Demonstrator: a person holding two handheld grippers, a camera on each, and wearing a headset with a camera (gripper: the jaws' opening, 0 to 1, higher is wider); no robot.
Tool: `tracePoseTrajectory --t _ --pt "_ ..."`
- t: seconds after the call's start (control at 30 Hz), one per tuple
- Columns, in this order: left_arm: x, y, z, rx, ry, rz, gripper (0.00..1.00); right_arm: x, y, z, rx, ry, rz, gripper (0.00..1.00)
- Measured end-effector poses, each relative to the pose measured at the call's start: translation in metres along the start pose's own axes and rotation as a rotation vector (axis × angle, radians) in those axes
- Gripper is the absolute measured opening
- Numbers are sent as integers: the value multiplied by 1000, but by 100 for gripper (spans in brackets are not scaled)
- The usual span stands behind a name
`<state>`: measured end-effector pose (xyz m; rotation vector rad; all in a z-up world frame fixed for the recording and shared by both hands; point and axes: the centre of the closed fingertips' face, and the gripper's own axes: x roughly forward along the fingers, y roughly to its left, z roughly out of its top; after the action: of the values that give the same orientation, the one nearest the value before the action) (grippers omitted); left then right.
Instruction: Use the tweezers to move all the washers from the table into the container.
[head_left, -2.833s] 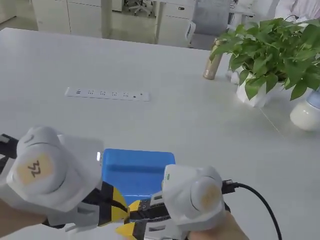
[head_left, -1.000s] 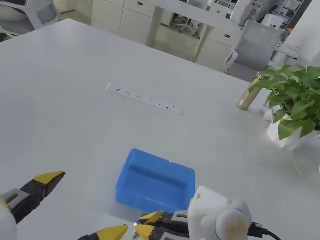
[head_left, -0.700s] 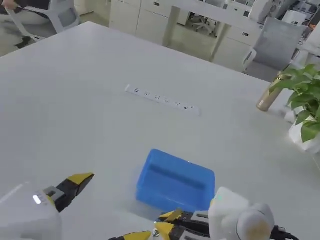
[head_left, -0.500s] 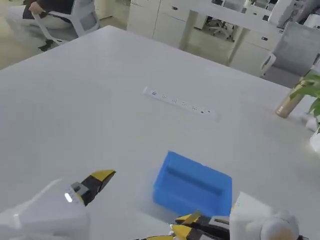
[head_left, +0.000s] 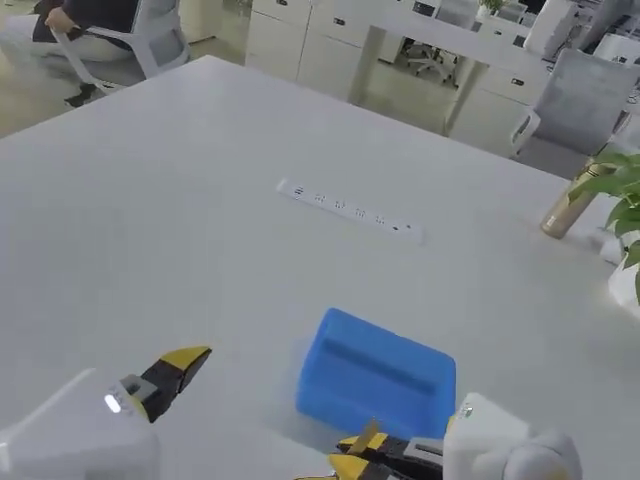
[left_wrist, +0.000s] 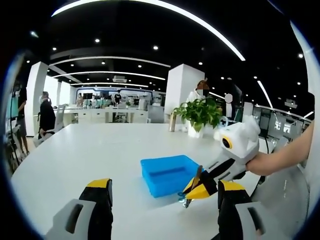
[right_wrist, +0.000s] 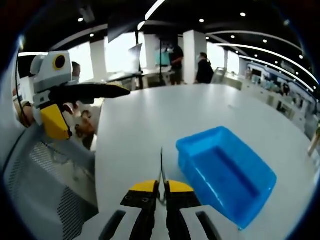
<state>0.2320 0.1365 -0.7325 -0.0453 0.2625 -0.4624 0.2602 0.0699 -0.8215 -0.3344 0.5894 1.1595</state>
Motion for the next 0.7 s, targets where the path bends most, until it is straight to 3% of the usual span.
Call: tracePoseTrajectory --t 0.2,0.33,0.5,0.57,0.7 --pt "1 0 -8 17 42 2 87 -2 0 -1 -9 -1 -8 3" --pt "2 1 -14 -6 70 -10 87 -3 2 -2 -34 8 -5 3" --pt "2 -5 -13 -1 64 -39 85 -5 1 3 -39 23 -14 2" --pt "3 -7 -12 -1 64 -49 85 -9 -3 10 -18 -22 -33 2" --pt "4 -9 -14 15 73 -50 84 -27 -4 25 -4 -58 -45 2"
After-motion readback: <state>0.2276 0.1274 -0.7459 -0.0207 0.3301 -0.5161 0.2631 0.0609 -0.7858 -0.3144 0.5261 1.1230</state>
